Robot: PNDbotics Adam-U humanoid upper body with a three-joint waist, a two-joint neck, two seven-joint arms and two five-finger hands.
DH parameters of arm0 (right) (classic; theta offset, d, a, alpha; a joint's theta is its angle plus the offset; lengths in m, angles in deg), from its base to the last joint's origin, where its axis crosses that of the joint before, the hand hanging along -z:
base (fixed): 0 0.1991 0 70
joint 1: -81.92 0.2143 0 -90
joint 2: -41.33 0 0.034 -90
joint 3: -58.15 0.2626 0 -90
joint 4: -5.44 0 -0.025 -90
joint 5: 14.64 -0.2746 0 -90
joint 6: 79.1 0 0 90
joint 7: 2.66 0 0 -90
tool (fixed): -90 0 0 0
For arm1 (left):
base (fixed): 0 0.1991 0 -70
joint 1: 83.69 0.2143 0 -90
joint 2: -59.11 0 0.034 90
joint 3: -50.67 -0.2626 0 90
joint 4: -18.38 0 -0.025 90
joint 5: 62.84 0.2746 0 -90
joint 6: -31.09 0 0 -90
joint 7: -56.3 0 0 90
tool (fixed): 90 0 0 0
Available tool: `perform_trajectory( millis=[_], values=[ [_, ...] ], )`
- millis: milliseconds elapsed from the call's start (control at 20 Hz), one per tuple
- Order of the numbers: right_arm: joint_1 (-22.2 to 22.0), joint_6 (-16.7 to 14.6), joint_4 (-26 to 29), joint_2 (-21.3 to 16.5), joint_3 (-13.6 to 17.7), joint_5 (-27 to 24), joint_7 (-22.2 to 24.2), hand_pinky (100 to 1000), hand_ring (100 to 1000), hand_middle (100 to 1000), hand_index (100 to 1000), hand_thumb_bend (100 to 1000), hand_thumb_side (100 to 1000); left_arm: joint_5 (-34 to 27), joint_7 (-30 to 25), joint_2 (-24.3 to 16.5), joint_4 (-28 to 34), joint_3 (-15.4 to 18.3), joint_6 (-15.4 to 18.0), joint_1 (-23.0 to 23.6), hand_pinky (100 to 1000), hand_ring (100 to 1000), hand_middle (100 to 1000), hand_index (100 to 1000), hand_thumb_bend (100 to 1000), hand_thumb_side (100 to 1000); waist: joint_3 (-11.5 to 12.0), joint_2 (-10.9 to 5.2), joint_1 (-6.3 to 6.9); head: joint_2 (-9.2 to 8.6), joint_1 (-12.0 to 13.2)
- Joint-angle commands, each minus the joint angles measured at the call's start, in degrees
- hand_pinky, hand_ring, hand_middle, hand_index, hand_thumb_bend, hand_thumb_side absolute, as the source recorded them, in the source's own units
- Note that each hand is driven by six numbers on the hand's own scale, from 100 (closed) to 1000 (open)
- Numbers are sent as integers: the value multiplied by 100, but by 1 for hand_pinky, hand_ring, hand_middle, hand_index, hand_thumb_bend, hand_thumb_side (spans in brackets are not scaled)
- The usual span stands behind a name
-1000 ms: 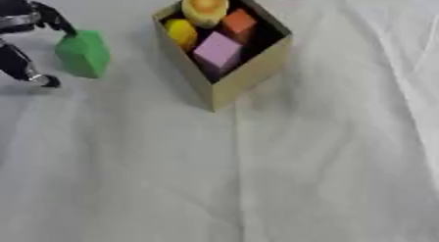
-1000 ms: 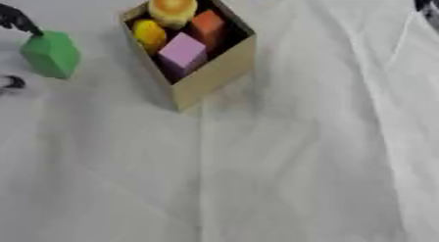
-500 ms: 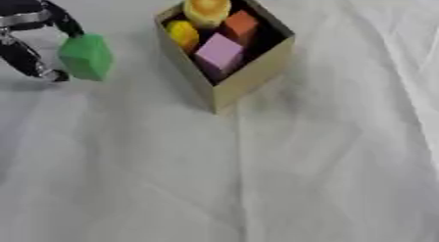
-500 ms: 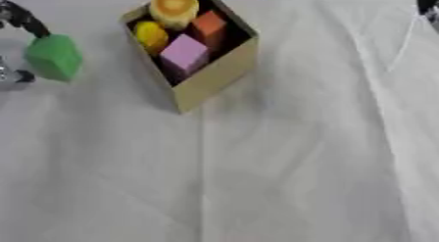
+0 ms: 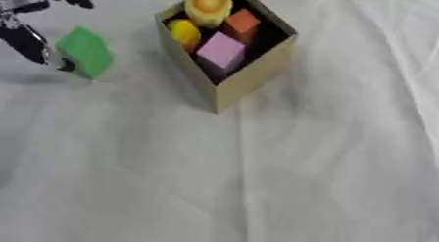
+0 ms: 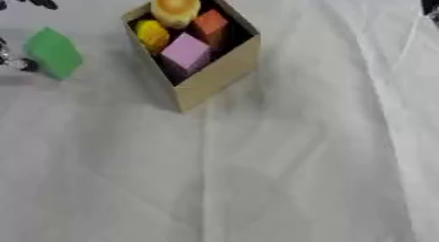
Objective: Pick up objects on the table and place them in the box.
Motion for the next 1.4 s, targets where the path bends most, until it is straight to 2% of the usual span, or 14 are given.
perform_trajectory(
  millis=[50, 650, 900, 1150, 1300, 1400],
  values=[
    [81, -22, 2, -144, 93, -22, -11, 891, 806, 672, 876, 100, 679, 18, 36, -59, -67, 111, -26, -152, 873, 860, 797, 876, 681, 100, -22, -118, 4, -91, 41],
    [92, -30, -11, -127, 111, -37, -50, 890, 804, 669, 875, 100, 696, 378, -427, 43, -529, 127, -15, -234, 866, 854, 790, 842, 535, 100, -39, 4, 18, -131, 70],
    [86, -30, -28, -113, 112, -44, -69, 890, 803, 667, 874, 100, 700, 373, -595, 72, -606, 143, -89, -256, 841, 831, 787, 853, 544, 100, -24, 24, 16, -135, 73],
    [81, -33, -32, -101, 110, -49, -84, 889, 801, 665, 872, 100, 702, 417, -637, 102, -666, 150, -121, -264, 760, 726, 786, 893, 563, 100, -49, 35, 18, -153, 90],
    [72, -37, -32, -96, 110, -52, -86, 888, 801, 665, 872, 100, 704, 423, -620, 125, -728, 151, -108, -266, 670, 603, 736, 895, 480, 100, -64, 37, 18, -157, 94],
    [69, -40, -33, -89, 112, -57, -87, 888, 801, 665, 872, 100, 706, 432, -589, 137, -754, 146, -103, -271, 634, 560, 683, 877, 418, 100, -66, 34, 19, -157, 92]
  ],
)
